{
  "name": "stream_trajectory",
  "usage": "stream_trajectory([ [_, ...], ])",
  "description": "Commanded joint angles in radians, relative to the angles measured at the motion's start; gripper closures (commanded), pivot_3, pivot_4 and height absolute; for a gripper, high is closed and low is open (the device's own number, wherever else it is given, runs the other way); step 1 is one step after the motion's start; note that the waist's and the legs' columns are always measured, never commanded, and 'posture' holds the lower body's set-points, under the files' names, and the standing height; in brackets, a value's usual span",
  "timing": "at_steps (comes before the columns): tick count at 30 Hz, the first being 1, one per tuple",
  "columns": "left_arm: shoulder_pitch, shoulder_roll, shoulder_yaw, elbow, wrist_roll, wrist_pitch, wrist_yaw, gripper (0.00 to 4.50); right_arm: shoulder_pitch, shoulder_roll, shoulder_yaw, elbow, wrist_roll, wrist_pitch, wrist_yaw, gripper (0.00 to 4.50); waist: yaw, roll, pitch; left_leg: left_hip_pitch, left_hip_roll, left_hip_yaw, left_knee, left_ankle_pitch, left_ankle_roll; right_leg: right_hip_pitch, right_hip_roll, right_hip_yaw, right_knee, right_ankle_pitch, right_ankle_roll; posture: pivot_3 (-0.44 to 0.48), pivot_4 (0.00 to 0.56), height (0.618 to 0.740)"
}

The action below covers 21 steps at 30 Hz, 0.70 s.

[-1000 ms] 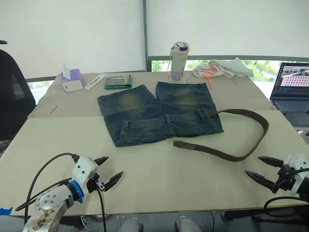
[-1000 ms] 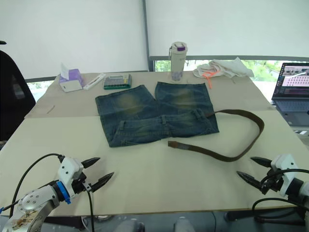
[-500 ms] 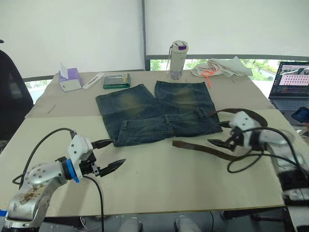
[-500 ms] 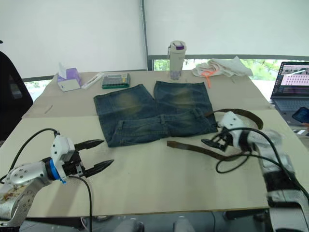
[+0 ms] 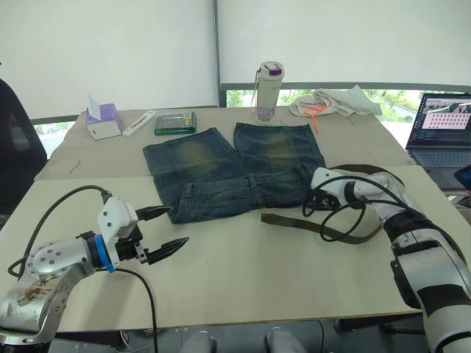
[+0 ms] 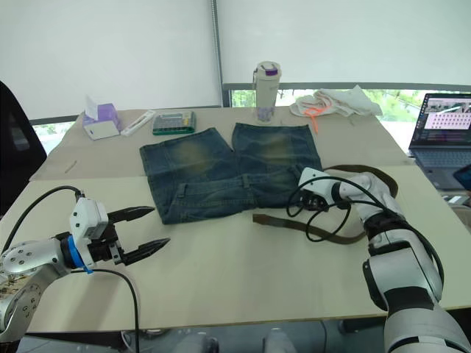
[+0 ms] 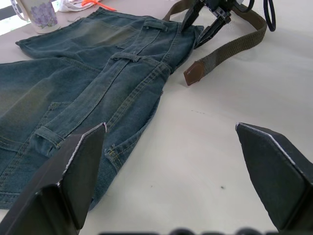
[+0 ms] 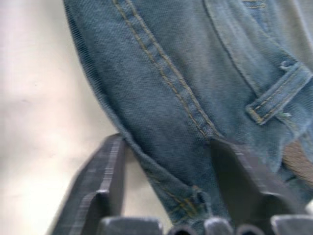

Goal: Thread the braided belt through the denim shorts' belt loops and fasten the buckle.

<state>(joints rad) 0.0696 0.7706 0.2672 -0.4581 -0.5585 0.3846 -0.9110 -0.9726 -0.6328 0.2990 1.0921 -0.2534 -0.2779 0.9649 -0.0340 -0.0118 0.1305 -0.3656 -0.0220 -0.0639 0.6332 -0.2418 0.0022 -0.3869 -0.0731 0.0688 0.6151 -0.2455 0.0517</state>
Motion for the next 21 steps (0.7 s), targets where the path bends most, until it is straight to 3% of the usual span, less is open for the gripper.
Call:
stream_trajectory([
  [1, 0.004, -0.003, 0.027, -0.041, -0.017, -0.001, 0.016, 0.00, -0.014, -0.007, -0.019, 0.013, 0.003, -0.016, 0.013, 3.27, -0.002, 0.000, 0.000, 0.000, 0.000, -0.001, 0.000, 0.000, 0.000, 0.000, 0.000, 0.000, 0.000, 0.000, 0.000, 0.000, 0.150, 0.740],
  [4, 0.000, -0.005, 0.013, -0.044, -0.011, -0.001, 0.020, 0.00, 0.004, -0.020, -0.038, -0.014, 0.030, -0.010, 0.056, 4.34, -0.003, 0.000, 0.000, 0.000, 0.000, -0.004, 0.000, 0.000, 0.000, 0.000, 0.000, 0.000, 0.000, 0.000, 0.000, 0.000, 0.150, 0.740],
  [5, -0.005, -0.005, 0.010, -0.042, -0.012, 0.001, 0.021, 0.00, 0.016, -0.030, -0.044, -0.031, 0.039, -0.007, 0.081, 4.49, -0.002, 0.000, 0.000, 0.000, 0.000, -0.006, 0.000, 0.000, 0.000, 0.000, 0.000, 0.000, 0.000, 0.000, 0.000, 0.000, 0.150, 0.740],
  [9, -0.018, 0.001, 0.001, -0.033, -0.011, 0.001, 0.015, 0.00, 0.107, -0.096, -0.069, -0.169, 0.086, 0.021, 0.201, 4.49, 0.003, 0.001, 0.000, -0.001, -0.001, -0.009, -0.001, 0.000, 0.000, 0.000, 0.000, -0.001, 0.000, 0.000, 0.000, 0.000, 0.150, 0.740],
  [14, -0.021, 0.001, -0.016, -0.032, -0.003, 0.002, 0.008, 0.00, 0.330, -0.218, -0.106, -0.495, 0.169, 0.158, 0.329, 4.49, 0.022, 0.001, 0.000, -0.001, -0.002, -0.010, -0.001, 0.000, 0.000, 0.000, -0.002, -0.002, 0.000, 0.000, 0.000, 0.000, 0.150, 0.740],
  [17, -0.027, -0.001, -0.030, -0.028, 0.001, 0.002, 0.007, 0.00, 0.442, -0.271, -0.144, -0.641, 0.211, 0.228, 0.340, 4.49, 0.025, 0.001, 0.000, -0.001, -0.002, -0.010, 0.000, 0.000, 0.000, 0.001, -0.002, -0.002, 0.000, 0.000, 0.000, 0.000, 0.150, 0.740],
  [21, -0.037, -0.003, -0.045, -0.021, 0.004, 0.001, 0.005, 0.00, 0.493, -0.306, -0.192, -0.687, 0.218, 0.231, 0.279, 4.49, 0.021, 0.001, 0.000, -0.001, -0.002, -0.009, 0.000, 0.000, 0.000, 0.001, -0.002, -0.002, 0.000, 0.000, 0.001, 0.000, 0.150, 0.740],
])
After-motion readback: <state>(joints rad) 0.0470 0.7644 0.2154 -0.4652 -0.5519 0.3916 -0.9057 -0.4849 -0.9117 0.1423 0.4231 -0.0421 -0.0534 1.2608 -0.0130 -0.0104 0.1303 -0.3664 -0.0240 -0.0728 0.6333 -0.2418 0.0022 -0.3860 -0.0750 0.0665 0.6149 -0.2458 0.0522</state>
